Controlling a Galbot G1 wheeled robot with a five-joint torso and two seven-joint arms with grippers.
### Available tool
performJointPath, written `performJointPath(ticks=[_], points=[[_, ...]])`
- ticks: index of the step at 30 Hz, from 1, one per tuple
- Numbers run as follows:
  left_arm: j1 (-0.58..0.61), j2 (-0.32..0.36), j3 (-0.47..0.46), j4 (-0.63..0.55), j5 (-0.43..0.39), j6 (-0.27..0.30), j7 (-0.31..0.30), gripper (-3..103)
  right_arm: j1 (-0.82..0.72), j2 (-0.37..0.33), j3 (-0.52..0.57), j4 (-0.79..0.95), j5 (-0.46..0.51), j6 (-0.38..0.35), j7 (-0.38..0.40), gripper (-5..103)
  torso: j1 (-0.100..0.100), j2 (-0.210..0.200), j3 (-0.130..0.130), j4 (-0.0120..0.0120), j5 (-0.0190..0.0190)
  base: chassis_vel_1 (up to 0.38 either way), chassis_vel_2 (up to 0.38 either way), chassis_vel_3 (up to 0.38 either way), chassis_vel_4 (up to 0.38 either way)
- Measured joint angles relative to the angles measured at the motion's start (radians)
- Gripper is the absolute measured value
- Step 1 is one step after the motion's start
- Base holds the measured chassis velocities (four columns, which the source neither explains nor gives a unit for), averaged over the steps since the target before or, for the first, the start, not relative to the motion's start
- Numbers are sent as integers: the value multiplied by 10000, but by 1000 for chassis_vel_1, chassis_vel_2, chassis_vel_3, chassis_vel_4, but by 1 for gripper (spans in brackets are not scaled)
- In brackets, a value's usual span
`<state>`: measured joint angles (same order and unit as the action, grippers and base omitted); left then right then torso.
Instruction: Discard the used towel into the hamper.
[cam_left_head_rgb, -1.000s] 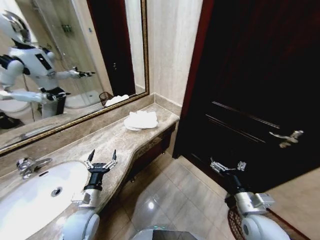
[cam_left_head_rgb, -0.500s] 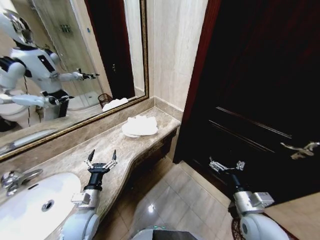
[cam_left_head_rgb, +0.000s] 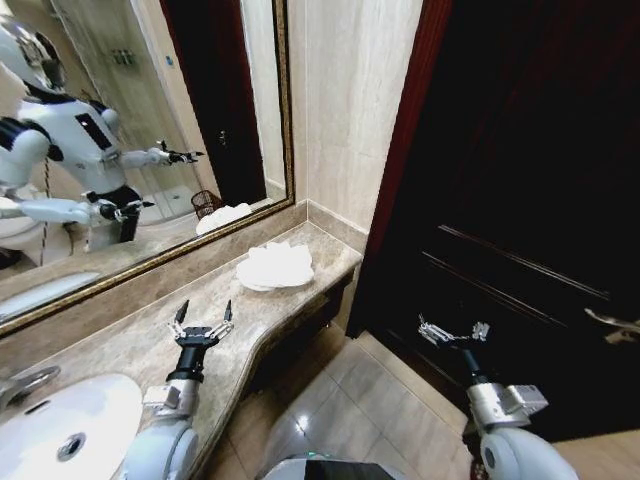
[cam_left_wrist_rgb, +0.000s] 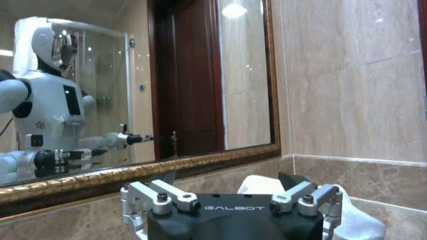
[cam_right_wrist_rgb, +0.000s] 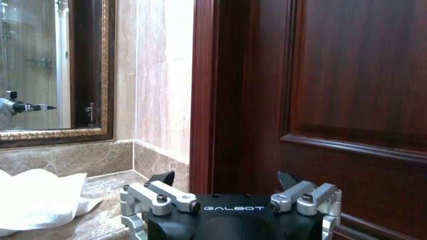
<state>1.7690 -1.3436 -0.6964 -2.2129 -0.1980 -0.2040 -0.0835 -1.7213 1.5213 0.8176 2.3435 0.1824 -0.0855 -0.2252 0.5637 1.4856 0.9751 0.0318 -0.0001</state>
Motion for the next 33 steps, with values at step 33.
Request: performJointPath(ticks=[33], points=[[-2240, 37, 2478, -400, -2160, 4639, -3981, 100, -23, 35, -85, -451, 140, 431, -80, 100, 2, 0, 1, -2, 2, -42, 41, 38, -39]])
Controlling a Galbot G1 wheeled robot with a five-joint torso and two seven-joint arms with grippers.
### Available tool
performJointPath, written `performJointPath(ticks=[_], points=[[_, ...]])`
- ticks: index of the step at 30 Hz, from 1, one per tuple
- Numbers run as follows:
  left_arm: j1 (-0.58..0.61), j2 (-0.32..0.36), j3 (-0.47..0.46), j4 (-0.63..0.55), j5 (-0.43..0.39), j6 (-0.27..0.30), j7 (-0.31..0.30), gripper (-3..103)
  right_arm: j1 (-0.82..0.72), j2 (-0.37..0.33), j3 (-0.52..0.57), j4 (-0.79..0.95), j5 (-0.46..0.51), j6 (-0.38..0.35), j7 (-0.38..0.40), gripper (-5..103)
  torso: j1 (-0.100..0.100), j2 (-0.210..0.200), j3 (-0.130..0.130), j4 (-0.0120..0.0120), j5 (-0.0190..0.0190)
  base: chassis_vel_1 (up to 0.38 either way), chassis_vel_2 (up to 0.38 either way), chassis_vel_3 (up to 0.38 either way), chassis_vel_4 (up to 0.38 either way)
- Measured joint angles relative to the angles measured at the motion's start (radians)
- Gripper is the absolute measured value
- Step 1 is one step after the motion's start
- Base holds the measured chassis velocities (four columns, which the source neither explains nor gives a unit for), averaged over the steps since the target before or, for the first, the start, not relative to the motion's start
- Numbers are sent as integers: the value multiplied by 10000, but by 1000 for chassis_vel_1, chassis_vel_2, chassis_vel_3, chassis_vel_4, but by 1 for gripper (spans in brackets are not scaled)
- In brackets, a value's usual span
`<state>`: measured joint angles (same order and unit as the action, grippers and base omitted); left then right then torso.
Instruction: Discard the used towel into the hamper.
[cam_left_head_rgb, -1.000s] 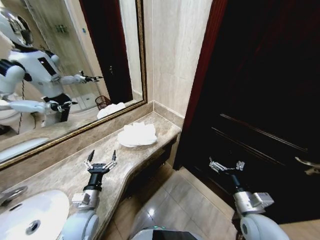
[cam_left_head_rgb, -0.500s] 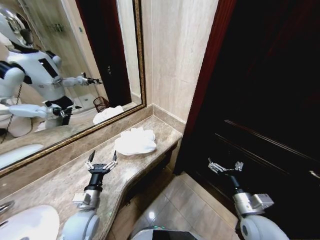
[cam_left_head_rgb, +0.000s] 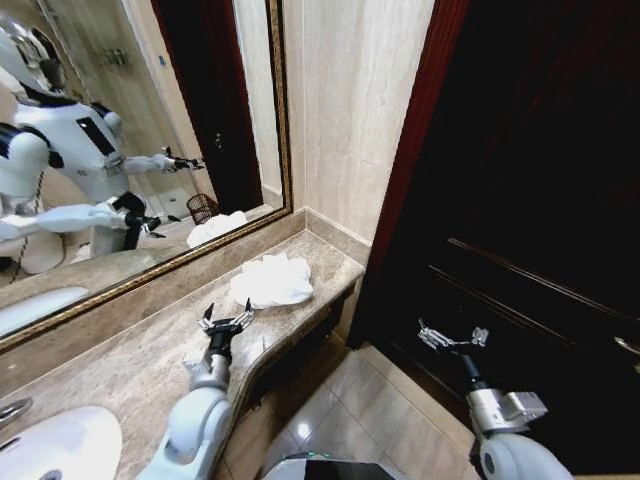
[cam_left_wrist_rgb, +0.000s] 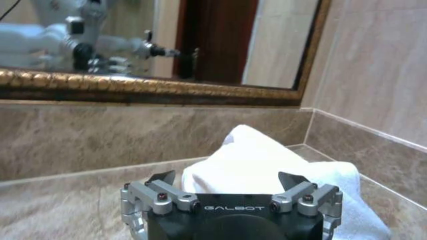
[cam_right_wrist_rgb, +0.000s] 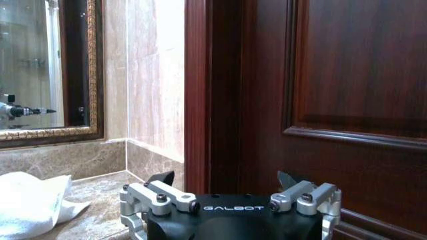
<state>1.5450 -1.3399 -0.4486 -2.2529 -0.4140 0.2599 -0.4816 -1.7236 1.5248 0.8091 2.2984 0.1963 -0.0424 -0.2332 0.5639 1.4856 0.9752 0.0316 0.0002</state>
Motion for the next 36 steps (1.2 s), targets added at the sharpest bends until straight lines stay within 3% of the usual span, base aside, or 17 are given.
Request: performJointPath(ticks=[4, 6, 9, 15, 20, 26, 32, 36], points=[[-116, -25, -16, -18, -469, 114, -371, 100, 188, -45, -138, -86, -70, -87, -1, 100, 0, 0, 0, 6, 0, 0, 0, 0, 0], [-388, -24, -13, -50, -1332, 323, -1106, 100, 238, -45, -196, -115, -126, -125, -3, 100, 0, 0, 0, 3, -1, 0, 0, 0, 0], [-610, -5, -31, -74, -1846, 453, -1610, 100, 242, -57, -204, -121, -149, -136, -6, 100, 0, 0, 0, 1, -1, 0, 0, 0, 0], [-1132, 184, -196, 155, -2386, 656, -1833, 100, 293, -135, -211, -153, -133, -139, -63, 100, 0, 0, 0, 0, -2, 0, 0, 0, 0], [-1917, 320, -94, 690, -3361, 913, -2515, 100, 378, -326, -118, -303, 32, -21, -227, 100, 0, -1, 0, 0, -3, 0, 0, 0, 0], [-2437, 436, -43, 1078, -4009, 1031, -2584, 100, 401, -423, -37, -398, 180, 126, -254, 100, 0, 0, 0, 1, -2, 0, 0, 0, 0], [-3014, 739, 151, 1666, -4433, 870, -1823, 100, 585, -342, -164, -548, 136, 215, -405, 100, 0, -1, 0, 2, -2, 0, 0, 0, 0], [-3246, 777, 199, 1818, -4655, 844, -1761, 100, 615, -306, -184, -568, 107, 221, -444, 100, 0, 0, 0, 1, -2, 0, 0, 0, 0]])
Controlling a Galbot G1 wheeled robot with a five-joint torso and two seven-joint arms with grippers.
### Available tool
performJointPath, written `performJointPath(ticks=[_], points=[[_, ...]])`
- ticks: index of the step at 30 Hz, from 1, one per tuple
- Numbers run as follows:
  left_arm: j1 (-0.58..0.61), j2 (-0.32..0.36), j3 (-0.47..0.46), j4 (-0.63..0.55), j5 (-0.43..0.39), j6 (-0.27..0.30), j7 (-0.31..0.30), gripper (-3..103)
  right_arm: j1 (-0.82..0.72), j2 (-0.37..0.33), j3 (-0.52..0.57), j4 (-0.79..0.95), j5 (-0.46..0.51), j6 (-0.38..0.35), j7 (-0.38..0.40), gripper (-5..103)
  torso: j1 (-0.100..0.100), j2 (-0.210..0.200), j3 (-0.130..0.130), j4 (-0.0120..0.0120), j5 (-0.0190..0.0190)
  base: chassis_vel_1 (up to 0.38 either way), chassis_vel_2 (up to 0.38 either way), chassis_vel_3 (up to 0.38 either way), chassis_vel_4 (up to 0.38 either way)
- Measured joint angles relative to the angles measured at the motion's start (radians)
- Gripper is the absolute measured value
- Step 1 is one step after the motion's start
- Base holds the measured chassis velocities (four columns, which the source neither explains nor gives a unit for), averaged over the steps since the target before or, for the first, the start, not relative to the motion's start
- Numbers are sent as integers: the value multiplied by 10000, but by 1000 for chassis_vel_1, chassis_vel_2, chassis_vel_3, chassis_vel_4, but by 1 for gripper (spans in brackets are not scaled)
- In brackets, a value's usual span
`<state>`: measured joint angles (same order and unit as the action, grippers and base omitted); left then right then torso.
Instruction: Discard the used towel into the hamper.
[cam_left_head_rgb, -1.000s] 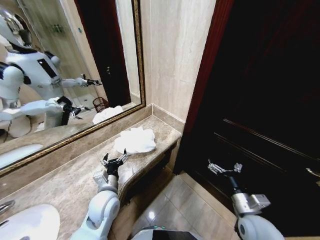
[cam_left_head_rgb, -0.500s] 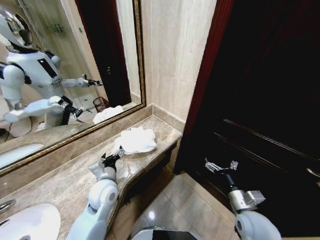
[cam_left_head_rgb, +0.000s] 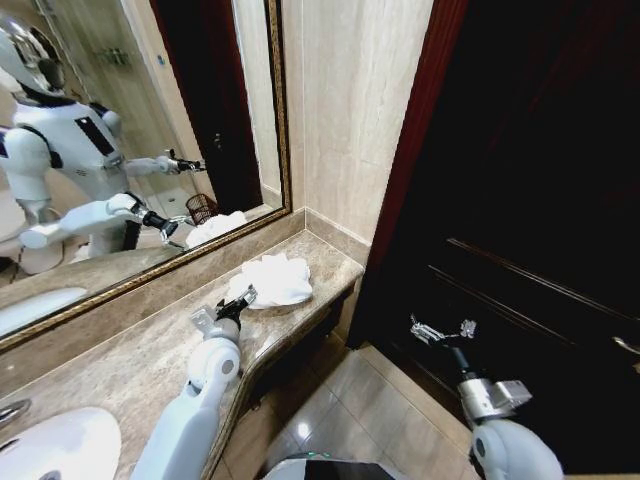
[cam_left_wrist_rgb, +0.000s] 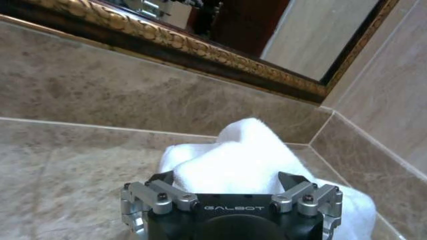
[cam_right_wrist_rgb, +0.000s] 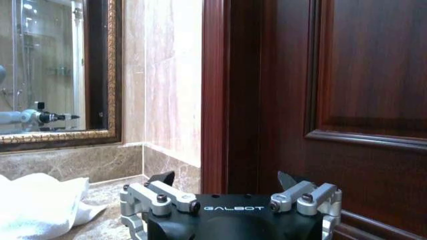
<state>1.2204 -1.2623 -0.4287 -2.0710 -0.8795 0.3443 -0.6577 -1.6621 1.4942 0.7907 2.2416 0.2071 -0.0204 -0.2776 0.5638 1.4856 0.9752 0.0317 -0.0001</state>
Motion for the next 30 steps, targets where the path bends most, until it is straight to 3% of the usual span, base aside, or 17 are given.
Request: performJointPath(ticks=[9, 19, 27, 30], points=[[-1102, 89, 331, 552, -742, 250, -287, 100, 271, -9, -14, -14, 5, -45, -14, 100, 0, 0, 0, 0, 0, 0, 0, 0, 0], [-1453, 181, 709, 1137, -552, 1070, -858, 100, 243, 39, 25, -156, -5, 6, -10, 100, -1, 0, 0, 0, 1, 0, 0, 0, 0], [-1595, 254, 823, 1356, -524, 1152, -951, 101, 272, 71, -1, -185, -16, 49, -21, 100, -1, 0, 0, 0, 0, 0, 0, 0, 0], [-1707, 276, 853, 1503, -519, 1138, -939, 94, 250, 67, 21, -200, -7, 82, -31, 100, -1, 0, 0, 0, 0, 0, 0, 0, 0]])
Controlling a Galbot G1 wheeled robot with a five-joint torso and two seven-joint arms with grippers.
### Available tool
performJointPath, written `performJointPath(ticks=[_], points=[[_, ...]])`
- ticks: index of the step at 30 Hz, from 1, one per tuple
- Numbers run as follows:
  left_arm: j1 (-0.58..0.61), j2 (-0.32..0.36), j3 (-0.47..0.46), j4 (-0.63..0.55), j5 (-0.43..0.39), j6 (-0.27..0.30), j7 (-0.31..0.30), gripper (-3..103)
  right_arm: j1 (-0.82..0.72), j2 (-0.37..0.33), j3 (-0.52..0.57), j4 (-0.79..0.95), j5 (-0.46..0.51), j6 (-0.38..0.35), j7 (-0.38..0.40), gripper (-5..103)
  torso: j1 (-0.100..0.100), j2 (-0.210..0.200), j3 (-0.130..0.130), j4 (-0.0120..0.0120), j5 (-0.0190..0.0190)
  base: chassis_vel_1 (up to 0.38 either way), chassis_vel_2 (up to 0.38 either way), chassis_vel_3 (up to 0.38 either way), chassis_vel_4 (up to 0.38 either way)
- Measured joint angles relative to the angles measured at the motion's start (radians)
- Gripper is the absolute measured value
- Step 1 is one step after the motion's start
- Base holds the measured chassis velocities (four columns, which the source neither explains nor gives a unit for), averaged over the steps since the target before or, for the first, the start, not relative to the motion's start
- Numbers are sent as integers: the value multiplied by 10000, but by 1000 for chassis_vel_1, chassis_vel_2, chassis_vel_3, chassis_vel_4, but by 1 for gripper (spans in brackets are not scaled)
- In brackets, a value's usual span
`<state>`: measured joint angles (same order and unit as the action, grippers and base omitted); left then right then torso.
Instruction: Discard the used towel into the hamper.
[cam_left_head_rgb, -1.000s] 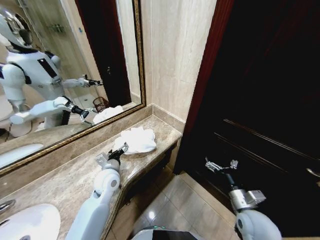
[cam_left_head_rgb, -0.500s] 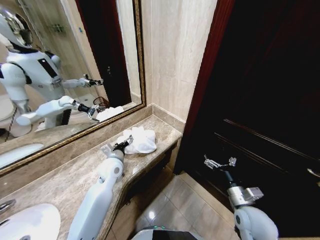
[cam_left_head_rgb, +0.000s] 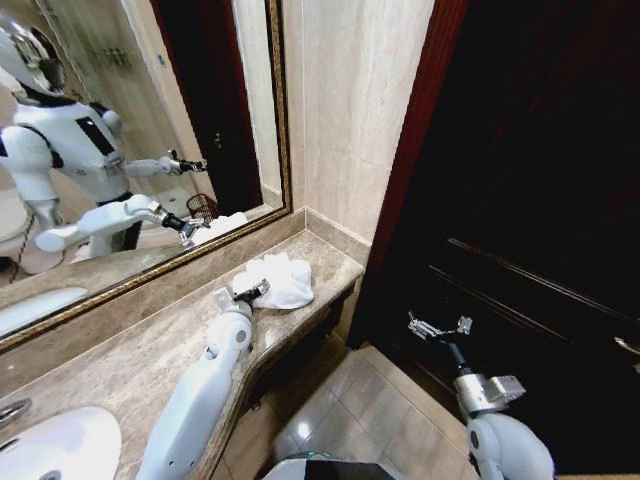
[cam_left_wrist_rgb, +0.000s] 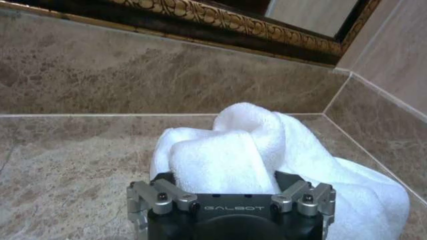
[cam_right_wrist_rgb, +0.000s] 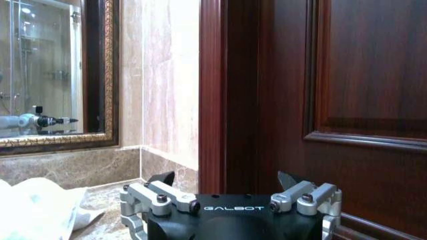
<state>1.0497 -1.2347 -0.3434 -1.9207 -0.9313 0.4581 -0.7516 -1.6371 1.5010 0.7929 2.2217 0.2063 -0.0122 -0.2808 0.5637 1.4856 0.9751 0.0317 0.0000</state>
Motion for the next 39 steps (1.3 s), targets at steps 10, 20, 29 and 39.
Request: performJointPath(ticks=[10, 20, 29, 39], points=[[-121, -26, 68, 238, 59, -126, 66, 70, -18, -25, 55, -33, 24, 60, -5, 100, 0, 0, 0, 0, 0, 0, 0, 0, 0], [-51, 92, -17, 228, 64, -227, 100, 32, 14, -1, 30, -34, 12, 66, -7, 100, 0, 0, 0, 0, 0, 0, 0, 0, 0], [24, 158, -71, 192, 64, -312, 197, 7, 25, 12, 41, 22, 10, 55, -7, 100, 0, 0, 0, 0, 0, 0, 0, 0, 0], [268, 168, -225, 67, 72, -490, 517, 7, -19, 43, 44, 81, 12, 55, 2, 100, 0, 0, 0, 0, 0, 0, 0, 0, 0]])
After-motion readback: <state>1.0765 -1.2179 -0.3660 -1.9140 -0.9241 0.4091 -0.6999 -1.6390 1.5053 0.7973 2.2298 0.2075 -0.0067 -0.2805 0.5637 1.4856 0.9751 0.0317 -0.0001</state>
